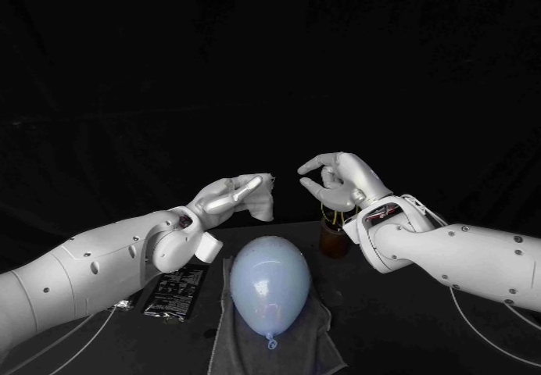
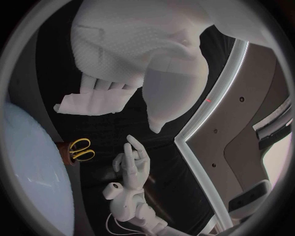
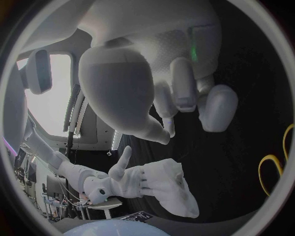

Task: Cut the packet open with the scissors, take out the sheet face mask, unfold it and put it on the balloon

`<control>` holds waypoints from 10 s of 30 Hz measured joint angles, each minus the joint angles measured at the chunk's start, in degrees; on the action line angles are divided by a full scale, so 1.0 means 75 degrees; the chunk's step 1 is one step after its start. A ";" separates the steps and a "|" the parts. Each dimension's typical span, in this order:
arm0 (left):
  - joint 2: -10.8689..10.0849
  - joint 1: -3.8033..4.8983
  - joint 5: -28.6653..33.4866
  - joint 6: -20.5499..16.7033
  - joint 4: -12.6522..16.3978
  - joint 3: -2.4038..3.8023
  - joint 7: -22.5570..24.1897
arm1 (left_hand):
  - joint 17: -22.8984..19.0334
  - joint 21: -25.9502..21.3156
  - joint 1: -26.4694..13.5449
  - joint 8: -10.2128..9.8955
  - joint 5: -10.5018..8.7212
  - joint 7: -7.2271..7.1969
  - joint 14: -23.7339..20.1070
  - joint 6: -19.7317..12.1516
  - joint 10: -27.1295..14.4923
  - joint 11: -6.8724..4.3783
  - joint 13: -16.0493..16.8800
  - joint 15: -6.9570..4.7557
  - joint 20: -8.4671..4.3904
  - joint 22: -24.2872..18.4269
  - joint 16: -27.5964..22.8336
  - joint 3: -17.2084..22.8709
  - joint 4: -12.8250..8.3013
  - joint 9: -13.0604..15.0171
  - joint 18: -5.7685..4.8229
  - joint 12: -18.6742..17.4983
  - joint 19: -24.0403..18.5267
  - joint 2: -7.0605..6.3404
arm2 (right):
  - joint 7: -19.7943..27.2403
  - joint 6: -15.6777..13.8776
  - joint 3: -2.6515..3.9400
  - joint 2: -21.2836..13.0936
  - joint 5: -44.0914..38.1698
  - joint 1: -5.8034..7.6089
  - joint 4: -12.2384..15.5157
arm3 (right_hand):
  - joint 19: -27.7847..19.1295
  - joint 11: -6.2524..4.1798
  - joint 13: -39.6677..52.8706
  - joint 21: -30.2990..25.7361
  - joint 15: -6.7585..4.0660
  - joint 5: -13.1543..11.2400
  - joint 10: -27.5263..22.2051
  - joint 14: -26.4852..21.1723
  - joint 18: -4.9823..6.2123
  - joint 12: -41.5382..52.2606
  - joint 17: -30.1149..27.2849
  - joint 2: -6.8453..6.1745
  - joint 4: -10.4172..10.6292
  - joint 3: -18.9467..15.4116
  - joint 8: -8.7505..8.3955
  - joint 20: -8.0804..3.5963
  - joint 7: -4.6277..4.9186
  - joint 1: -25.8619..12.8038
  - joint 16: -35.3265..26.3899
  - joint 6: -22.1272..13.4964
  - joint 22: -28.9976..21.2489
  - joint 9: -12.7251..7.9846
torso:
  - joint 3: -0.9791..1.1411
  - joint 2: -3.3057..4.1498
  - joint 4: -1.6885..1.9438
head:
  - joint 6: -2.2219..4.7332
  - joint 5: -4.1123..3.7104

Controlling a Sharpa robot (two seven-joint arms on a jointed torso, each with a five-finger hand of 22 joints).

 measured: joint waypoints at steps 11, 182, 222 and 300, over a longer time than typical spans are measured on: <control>0.0160 0.0005 -0.2874 -0.1318 -0.0365 -0.0003 0.0537 | -0.0434 -0.0111 0.0664 -0.0051 0.0000 0.0017 -0.2072 -0.0110 -0.1373 -0.1009 -0.0104 -0.0137 0.0016 -0.0089 -0.0561 0.0042 0.0000 -0.0049 -0.0116 -0.0244 -0.1046 -0.0540 | 0.0397 -0.0009 0.0018 0.0093 0.0877 0.0052 -0.0347 | -0.0030 0.0037 -0.0038 -0.0083 0.0040 0.0046 -0.0038 0.0014 -0.0001 -0.0048 -0.0001 0.0000 -0.0030 0.0030 -0.0036 0.0027 0.0006 0.0000 0.0027 -0.0007 0.0000 -0.0001 | 0.0003 0.0004 -0.0001 | 0.0131 0.0107; -0.0094 -0.0006 0.2582 0.2102 0.0574 -0.0029 -0.1613 | -0.0127 0.0006 -0.3250 -0.0332 0.0000 -0.0020 -0.0867 -0.0303 -0.0044 -0.0039 -0.0003 0.0041 0.0002 -0.0010 -0.0463 -0.1412 0.0000 -0.0120 -0.0116 -0.0193 -0.0293 0.1157 | -0.0371 0.1936 0.0075 0.1289 -0.1238 0.0288 -0.0616 | -0.0045 0.0013 0.0235 0.0725 0.0110 -0.0295 0.0324 -0.0001 -0.0054 0.0336 0.0000 0.0471 0.0298 -0.0614 -0.0610 0.0147 -0.0096 -0.0349 0.0019 0.0426 -0.0002 0.0168 | 0.0002 0.0006 -0.0004 | -0.0089 0.0187; -0.0108 -0.0006 0.2562 0.2220 0.0558 -0.0029 -0.1746 | -0.0123 0.0006 -0.3137 -0.0332 0.0000 -0.0020 -0.0868 -0.0303 -0.0044 -0.0040 -0.0004 0.0041 0.0002 -0.0011 -0.0463 -0.1391 0.0021 -0.0123 -0.0116 -0.0193 -0.0294 0.1270 | -0.0302 0.1670 0.0074 0.1129 -0.1335 0.0278 -0.0474 | 0.0105 -0.0221 0.0231 0.1281 -0.0121 -0.0325 0.0445 0.0010 -0.0057 0.0597 0.0000 0.0840 -0.0261 -0.0134 0.0285 -0.0063 -0.0369 0.0126 0.0027 0.0715 -0.0001 0.0695 | 0.0001 0.0005 0.0000 | -0.0152 0.0172; -0.0155 -0.0010 0.2546 0.2260 0.0622 -0.0037 -0.1883 | -0.0127 0.0032 -0.3045 -0.0333 0.0000 -0.0018 -0.0868 -0.0304 -0.0045 -0.0040 -0.0004 0.0041 0.0001 -0.0012 -0.0463 -0.1392 0.0021 -0.0125 -0.0116 -0.0193 -0.0295 0.1362 | -0.0481 0.1767 0.0051 0.1090 -0.1332 0.0189 -0.0429 | 0.0150 -0.0237 0.0230 0.1612 -0.0116 -0.0374 0.0458 0.0028 -0.0064 0.0633 0.0000 0.0894 0.0140 -0.0473 0.0087 -0.0076 -0.0378 0.0035 0.0021 0.0545 0.0001 0.1308 | 0.0006 0.0006 -0.0002 | -0.0247 0.0209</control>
